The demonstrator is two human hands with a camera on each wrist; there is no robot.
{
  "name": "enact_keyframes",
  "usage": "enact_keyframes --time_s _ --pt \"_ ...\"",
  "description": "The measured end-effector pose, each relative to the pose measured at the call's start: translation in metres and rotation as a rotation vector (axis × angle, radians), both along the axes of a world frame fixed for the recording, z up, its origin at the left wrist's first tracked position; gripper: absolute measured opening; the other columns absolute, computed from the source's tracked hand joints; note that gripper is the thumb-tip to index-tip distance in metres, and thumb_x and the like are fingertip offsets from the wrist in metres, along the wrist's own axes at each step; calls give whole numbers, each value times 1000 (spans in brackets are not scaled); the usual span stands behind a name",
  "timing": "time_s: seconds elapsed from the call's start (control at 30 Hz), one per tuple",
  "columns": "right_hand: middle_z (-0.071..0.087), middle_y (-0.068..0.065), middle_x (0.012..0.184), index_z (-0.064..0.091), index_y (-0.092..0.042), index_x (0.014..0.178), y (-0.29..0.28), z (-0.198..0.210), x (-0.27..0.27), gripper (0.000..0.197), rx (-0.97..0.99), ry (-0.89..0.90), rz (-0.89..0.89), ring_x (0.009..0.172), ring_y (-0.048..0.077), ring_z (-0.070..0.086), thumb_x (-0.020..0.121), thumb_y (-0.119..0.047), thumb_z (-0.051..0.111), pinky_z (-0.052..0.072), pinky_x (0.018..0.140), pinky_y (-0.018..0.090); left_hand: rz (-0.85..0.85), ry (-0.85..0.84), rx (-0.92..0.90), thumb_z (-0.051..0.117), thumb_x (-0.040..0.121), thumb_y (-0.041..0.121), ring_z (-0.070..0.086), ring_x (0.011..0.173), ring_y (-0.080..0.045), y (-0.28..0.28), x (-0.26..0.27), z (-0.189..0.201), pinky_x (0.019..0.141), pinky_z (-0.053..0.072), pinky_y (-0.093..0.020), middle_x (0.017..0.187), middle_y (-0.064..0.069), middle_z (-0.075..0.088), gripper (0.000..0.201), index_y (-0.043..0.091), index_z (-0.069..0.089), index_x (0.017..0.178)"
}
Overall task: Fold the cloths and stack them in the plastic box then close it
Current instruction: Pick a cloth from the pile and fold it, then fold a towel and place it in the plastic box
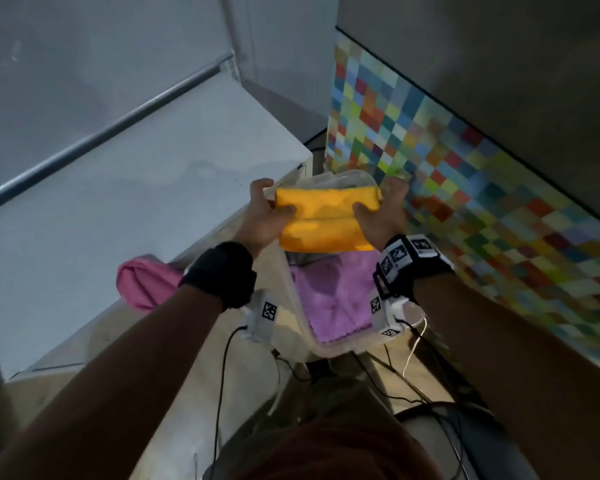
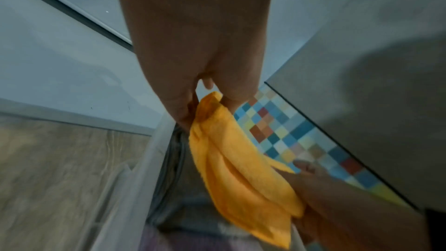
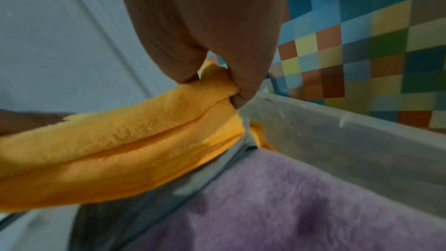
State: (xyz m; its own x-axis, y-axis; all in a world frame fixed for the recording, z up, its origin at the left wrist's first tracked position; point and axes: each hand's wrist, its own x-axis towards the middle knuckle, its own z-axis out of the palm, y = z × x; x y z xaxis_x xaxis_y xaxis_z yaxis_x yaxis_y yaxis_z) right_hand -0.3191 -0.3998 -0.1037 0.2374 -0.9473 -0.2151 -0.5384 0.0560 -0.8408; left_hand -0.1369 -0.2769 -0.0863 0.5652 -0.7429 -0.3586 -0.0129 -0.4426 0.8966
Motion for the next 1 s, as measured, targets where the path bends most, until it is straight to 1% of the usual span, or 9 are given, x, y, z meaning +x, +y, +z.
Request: enact_keyframes --time_s 0.07,0.13,0.3,0.47,0.53,0.7,0.8,0.9,1.0 --pt "43 3 129 29 -13 139 -6 -13 0 63 -55 31 42 112 21 48 89 -18 67 40 90 30 -22 -211 -49 62 85 16 53 83 -25 -5 -6 -17 66 46 -38 95 -7 51 49 23 34 124" --pt "43 9 134 35 -19 131 -9 -23 2 51 -127 113 102 114 29 50 89 -20 65 45 92 38 -83 -428 -54 59 82 11 50 89 -28 -9 -14 -29 69 40 -32 101 -10 52 43 15 41 121" --pt "43 10 125 51 -18 114 -14 -31 9 17 -385 108 247 104 26 50 97 -20 55 46 81 39 -136 -688 -95 49 90 4 53 98 -32 -7 -27 -40 81 51 -37 125 -18 36 29 11 54 118" --pt "41 18 130 54 -17 119 -16 -37 15 30 -475 373 375 115 36 43 91 -28 57 45 92 48 -236 -961 205 55 88 32 40 122 -39 1 -34 -43 100 39 -45 139 -21 35 43 12 50 126" --pt "39 16 135 51 -20 124 -8 -33 18 41 -563 538 410 118 36 40 85 -29 54 40 97 50 -273 -988 268 55 84 42 39 124 -38 4 -33 -48 102 36 -48 141 -19 36 54 13 48 128" --pt "44 9 129 54 -24 116 1 -21 25 49 -648 586 476 114 33 43 69 -38 54 34 96 45 -287 -977 267 56 80 47 38 123 -36 0 -23 -48 101 37 -49 137 -16 37 57 16 47 127" --pt "52 7 110 59 -22 103 6 -27 28 34 -594 597 485 104 32 48 71 -32 56 34 90 44 -318 -1020 330 56 82 49 38 120 -35 -3 -22 -46 98 36 -47 134 -16 37 56 16 47 127" --pt "59 6 112 58 -21 106 7 -38 30 30 -440 605 547 110 31 50 79 -29 51 30 99 47 -436 -1128 430 53 86 51 37 123 -35 -2 -23 -45 98 32 -46 138 -15 36 60 14 45 133" --pt "62 7 112 59 -18 110 6 -37 32 33 -492 607 567 110 30 54 83 -33 47 24 108 50 -434 -1105 409 52 86 56 36 124 -34 1 -20 -42 100 30 -46 138 -12 35 60 23 47 135"
